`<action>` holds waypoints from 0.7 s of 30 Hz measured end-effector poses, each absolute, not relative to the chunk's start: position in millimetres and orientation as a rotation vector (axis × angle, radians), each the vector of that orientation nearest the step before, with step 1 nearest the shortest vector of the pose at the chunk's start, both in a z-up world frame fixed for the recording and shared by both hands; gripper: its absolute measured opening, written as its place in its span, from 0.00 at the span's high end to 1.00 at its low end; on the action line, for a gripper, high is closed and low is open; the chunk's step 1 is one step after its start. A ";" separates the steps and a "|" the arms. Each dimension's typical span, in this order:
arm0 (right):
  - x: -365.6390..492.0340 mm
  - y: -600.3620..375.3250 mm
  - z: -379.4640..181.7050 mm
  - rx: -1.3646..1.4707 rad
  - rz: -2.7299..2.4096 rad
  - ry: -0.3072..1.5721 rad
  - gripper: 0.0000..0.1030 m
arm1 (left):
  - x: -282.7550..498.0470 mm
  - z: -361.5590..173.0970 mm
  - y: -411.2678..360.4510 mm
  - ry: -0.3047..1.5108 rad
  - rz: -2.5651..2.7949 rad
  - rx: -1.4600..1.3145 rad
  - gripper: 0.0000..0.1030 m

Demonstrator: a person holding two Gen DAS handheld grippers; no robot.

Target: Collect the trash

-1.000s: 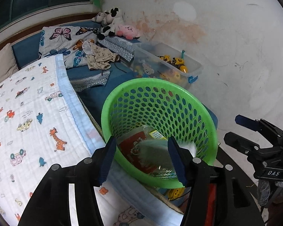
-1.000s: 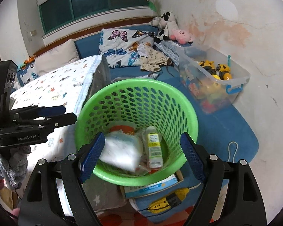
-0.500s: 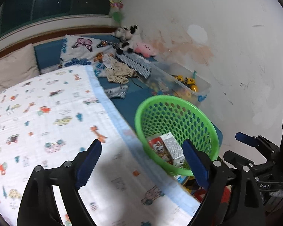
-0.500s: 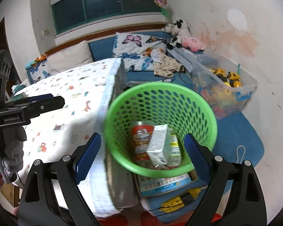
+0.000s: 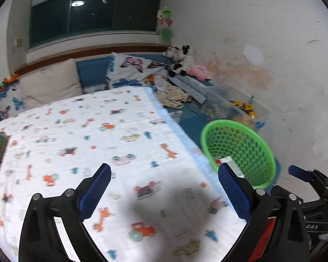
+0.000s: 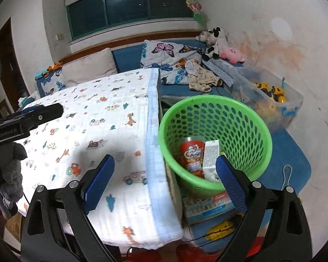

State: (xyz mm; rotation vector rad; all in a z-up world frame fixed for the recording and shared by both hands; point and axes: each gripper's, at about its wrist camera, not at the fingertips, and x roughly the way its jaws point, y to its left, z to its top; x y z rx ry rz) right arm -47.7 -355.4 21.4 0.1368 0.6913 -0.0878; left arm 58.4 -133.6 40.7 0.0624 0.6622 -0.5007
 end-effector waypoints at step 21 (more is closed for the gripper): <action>-56.7 -305.7 20.7 0.170 -0.053 0.647 0.09 | 26.8 35.9 -59.1 0.637 -0.265 0.019 0.07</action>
